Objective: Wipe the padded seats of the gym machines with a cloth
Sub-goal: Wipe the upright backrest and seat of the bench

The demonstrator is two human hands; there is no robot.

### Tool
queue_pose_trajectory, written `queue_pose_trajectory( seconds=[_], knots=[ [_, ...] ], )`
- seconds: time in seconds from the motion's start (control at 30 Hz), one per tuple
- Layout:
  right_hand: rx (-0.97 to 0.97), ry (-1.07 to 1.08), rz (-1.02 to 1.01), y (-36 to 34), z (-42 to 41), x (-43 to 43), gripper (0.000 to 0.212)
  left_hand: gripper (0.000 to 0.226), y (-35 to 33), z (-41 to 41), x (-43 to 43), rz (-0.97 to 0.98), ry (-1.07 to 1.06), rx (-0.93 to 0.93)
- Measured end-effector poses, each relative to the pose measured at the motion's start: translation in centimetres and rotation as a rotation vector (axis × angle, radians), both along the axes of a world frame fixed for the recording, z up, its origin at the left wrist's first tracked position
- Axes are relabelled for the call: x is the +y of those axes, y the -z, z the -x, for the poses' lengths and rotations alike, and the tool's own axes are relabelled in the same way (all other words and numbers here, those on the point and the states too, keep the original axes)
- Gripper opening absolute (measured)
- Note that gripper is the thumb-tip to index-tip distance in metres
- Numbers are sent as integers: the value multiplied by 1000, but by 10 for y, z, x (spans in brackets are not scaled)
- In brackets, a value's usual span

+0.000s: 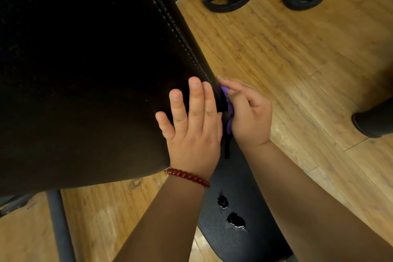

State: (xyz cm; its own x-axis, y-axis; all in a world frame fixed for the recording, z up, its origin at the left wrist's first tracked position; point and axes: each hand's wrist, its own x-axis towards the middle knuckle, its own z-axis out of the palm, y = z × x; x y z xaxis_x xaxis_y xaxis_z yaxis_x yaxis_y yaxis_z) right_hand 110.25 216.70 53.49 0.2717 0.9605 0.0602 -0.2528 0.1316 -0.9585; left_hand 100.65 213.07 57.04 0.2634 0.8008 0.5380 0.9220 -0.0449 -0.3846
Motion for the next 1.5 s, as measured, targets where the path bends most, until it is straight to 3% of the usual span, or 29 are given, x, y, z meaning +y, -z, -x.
queue_pose_trajectory(
  seconds=[0.23,0.5,0.73,0.97,1.17,1.37,1.5],
  knots=[
    [-10,-117,411,44,-3,-4,28,91,5,2,-1,3,3,24],
    [1,18,14,9,2,-1,28,93,36,10,-18,122,26,155],
    [7,-113,390,52,-3,-6,30,90,39,12,-20,118,34,148],
    [-19,6,67,27,1,-3,30,93,45,15,-14,82,45,152],
    [-62,-50,277,57,1,-3,31,91,49,15,-13,58,56,166],
    [-128,63,86,39,3,-10,28,90,54,14,-10,31,62,150],
    [-176,32,144,55,4,-9,31,88,55,14,-9,28,78,130]
  ],
)
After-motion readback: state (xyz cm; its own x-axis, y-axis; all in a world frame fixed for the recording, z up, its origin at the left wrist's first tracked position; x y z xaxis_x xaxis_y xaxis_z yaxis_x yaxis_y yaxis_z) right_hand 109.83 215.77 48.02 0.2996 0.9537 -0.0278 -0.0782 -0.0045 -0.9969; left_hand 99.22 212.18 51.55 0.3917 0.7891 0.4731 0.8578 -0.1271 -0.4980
